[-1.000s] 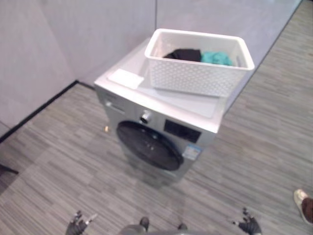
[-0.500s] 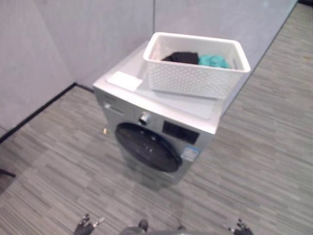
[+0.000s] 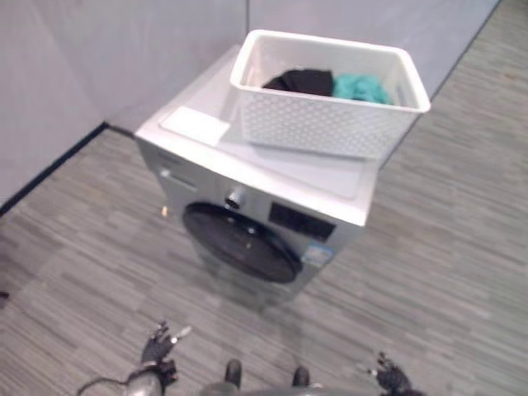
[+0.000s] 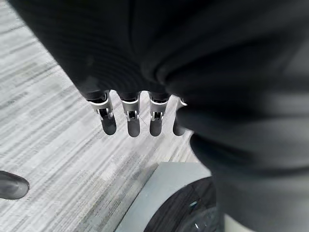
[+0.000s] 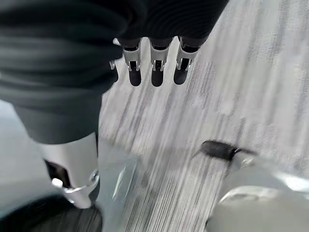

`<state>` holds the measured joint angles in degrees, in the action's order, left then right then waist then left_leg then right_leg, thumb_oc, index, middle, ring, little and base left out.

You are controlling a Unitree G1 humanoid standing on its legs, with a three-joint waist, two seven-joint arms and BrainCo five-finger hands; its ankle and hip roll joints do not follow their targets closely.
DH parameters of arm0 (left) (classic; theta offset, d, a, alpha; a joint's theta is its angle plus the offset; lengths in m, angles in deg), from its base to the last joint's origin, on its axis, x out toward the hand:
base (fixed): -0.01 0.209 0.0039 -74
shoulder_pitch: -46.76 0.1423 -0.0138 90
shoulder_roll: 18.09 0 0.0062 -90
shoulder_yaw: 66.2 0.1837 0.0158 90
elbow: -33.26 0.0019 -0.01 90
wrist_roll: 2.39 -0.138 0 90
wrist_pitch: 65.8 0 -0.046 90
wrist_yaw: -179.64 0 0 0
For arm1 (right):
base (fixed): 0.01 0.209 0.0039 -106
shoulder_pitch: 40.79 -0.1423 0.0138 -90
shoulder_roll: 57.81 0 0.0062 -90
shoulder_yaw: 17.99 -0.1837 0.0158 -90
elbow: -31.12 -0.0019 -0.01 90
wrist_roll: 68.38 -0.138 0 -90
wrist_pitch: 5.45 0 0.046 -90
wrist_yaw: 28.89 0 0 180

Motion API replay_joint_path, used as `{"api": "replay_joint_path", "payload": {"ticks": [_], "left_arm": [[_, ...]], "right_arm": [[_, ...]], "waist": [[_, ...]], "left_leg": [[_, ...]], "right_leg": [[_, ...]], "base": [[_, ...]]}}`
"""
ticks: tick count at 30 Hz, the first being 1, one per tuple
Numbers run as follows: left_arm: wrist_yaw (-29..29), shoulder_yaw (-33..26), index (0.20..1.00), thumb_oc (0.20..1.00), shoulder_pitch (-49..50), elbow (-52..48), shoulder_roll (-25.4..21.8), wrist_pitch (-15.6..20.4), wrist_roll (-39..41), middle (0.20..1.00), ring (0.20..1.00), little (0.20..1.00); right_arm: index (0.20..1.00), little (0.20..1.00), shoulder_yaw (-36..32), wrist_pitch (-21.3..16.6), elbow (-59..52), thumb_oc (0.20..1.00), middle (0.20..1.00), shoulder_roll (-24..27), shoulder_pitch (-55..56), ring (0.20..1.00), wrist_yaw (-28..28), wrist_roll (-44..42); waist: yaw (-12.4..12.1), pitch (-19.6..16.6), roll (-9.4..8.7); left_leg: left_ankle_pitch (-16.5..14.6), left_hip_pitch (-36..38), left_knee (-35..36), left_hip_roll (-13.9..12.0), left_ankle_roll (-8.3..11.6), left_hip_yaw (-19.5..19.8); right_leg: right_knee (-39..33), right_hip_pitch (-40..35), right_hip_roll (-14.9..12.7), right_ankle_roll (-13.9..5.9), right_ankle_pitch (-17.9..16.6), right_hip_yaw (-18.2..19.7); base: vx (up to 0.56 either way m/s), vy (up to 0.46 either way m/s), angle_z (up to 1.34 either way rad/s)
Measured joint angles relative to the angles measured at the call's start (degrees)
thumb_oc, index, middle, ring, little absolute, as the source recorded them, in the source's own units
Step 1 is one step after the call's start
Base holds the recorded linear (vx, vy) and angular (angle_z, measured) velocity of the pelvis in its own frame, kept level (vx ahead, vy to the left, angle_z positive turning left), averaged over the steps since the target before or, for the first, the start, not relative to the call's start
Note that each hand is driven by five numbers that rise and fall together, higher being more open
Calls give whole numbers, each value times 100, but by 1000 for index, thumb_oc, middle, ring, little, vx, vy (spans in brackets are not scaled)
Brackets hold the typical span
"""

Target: Grab the laundry basket,head to the washer,open it,put in the laundry and shut it.

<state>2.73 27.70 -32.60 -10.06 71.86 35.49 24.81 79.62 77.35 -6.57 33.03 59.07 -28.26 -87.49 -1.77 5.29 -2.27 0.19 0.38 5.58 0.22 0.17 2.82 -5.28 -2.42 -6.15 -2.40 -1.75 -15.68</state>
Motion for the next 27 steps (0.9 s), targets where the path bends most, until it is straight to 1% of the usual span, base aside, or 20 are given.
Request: {"api": "replay_joint_path", "payload": {"ticks": [3,5,9,13,15,19,20,23,27], "left_arm": [[0,-7,1000,1000,0,0,1,-33,-2,1000,1000,1000],[3,-28,1000,1000,15,0,2,-35,-3,1000,1000,1000],[5,-14,1000,1000,68,-3,34,-42,-4,1000,1000,1000],[15,-21,1000,1000,89,-65,33,-46,-10,1000,1000,1000],[19,-30,1000,1000,92,-150,30,-46,-20,1000,1000,1000],[12,-135,1000,1000,114,-196,30,-45,-121,1000,1000,1000],[13,-192,1000,1000,134,-195,27,-47,-124,1000,1000,1000],[8,-236,1000,1000,172,-188,17,-48,-135,1000,1000,1000],[4,-251,1000,1000,326,-157,15,-57,-235,1000,1000,1000]], "right_arm": [[1000,1000,136,-1,-39,1000,1000,-9,-136,1000,-1,55],[1000,1000,232,0,-208,1000,1000,-67,-139,1000,2,120],[1000,1000,395,84,-270,1000,1000,-43,-145,1000,83,438],[1000,1000,661,152,-834,1000,1000,131,-36,1000,246,1235],[1000,1000,666,185,-980,1000,1000,163,-119,1000,288,1451],[1000,1000,691,260,-1748,1000,1000,504,-140,1000,314,2323],[1000,1000,680,273,-1769,1000,1000,597,-257,1000,370,2560],[1000,1000,642,353,-1761,1000,1000,746,-428,1000,447,2825],[1000,1000,660,417,-1633,1000,1000,799,-687,1000,502,3040]], "waist": [[-18,72,38],[-35,130,5],[-49,135,6],[-60,115,-30],[-69,100,-51],[-86,83,-54],[-111,69,-64],[-177,48,-63],[-205,13,-42]], "left_leg": [[8,74,5,6,13,-8],[-15,81,31,36,39,-23],[-25,81,36,25,47,-30],[-18,79,12,38,40,5],[-9,81,10,40,34,28],[0,93,8,43,28,81],[5,93,8,42,31,98],[17,91,9,44,32,121],[34,111,12,48,45,175]], "right_leg": [[-5,-71,-10,-23,16,28],[-6,-118,-55,-117,133,71],[-5,-129,-48,-116,138,63],[-5,-137,-60,-114,136,48],[-4,-147,-60,-114,137,39],[-5,-171,-62,-114,136,16],[-4,-179,-62,-114,136,15],[-5,-190,-62,-114,136,-7],[-7,-252,-62,-113,138,-88]], "base": [[17,-4,-2],[16,-5,-4],[4,-2,1],[2,0,1],[20,3,4],[20,-6,6],[10,-10,6],[10,-10,5],[5,-14,9]]}}
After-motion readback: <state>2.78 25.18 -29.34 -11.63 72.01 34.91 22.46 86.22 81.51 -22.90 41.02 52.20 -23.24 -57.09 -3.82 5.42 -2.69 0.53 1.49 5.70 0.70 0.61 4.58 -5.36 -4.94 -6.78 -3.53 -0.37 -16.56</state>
